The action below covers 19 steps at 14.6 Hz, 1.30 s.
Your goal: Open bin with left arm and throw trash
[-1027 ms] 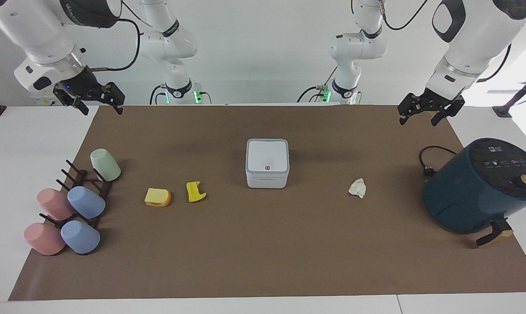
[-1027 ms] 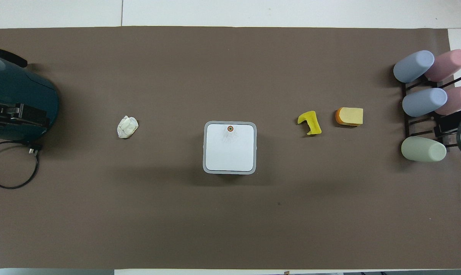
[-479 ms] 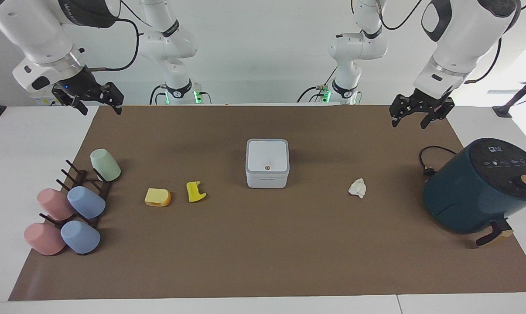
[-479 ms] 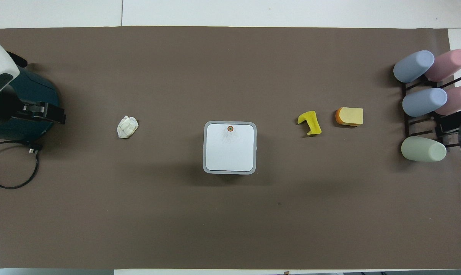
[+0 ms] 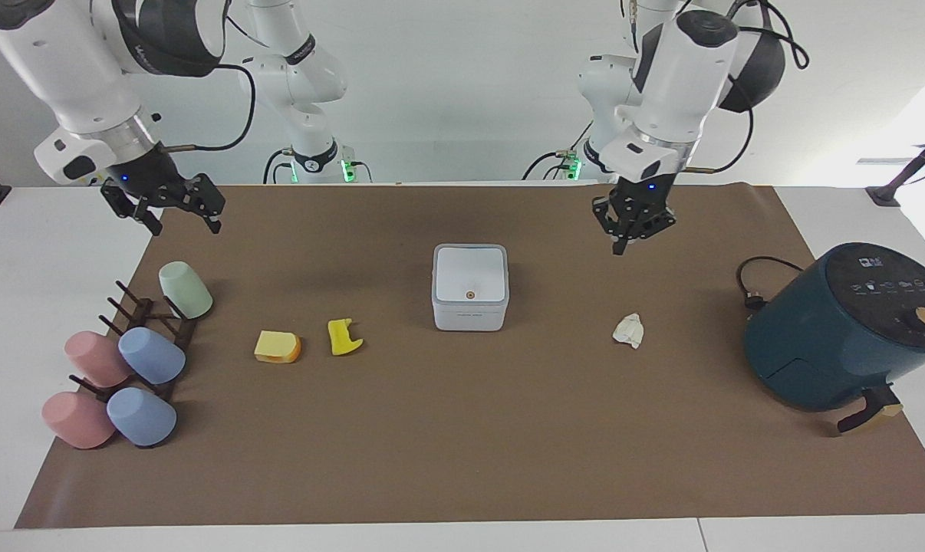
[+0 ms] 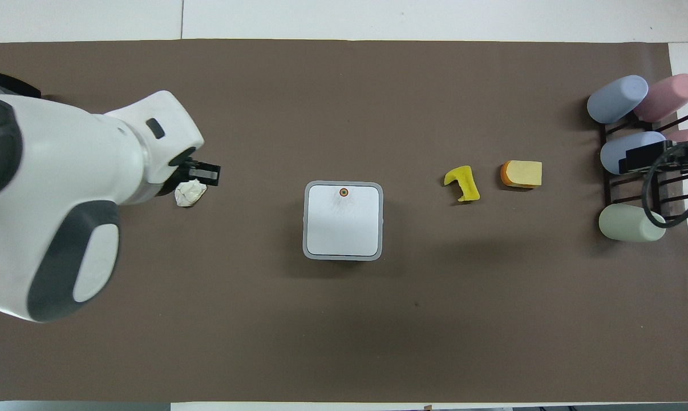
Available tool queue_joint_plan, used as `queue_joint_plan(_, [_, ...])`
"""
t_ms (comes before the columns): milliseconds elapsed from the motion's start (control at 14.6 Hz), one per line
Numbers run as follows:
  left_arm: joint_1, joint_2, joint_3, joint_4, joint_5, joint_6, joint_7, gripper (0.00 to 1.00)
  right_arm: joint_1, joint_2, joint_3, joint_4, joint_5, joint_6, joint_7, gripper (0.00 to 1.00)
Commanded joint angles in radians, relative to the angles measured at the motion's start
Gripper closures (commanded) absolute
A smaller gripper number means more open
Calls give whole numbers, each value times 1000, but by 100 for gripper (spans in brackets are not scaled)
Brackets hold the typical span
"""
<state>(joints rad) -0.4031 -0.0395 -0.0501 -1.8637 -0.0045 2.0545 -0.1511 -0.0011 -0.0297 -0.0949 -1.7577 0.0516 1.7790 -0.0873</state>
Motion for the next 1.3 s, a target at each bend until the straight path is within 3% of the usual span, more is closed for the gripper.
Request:
queue_joint_plan(0, [-112, 39, 16, -63, 4, 149, -68, 100, 4, -49, 9, -137, 20, 126, 21, 0])
queue_joint_plan(274, [-230, 174, 18, -60, 4, 366, -136, 100, 52, 62, 10, -239, 21, 354, 18, 0])
queue_joint_plan(616, [-272, 257, 18, -61, 4, 464, -159, 100, 52, 161, 10, -338, 45, 627, 5, 0])
queue_joint_plan(959, [-290, 256, 18, -101, 4, 454, -159, 100, 43, 235, 12, -338, 68, 649, -3, 0])
queue_joint_plan(1027, [-292, 254, 18, -101, 4, 426, -159, 100, 41, 258, 12, -338, 95, 672, -24, 0])
queue_joint_plan(1096, [-292, 250, 19, -91, 6, 364, -157, 100, 39, 273, 12, -338, 121, 687, -72, 7])
queue_joint_plan(1233, [-284, 187, 19, -94, 4, 249, -147, 100, 24, 286, 12, -338, 177, 685, -136, 11])
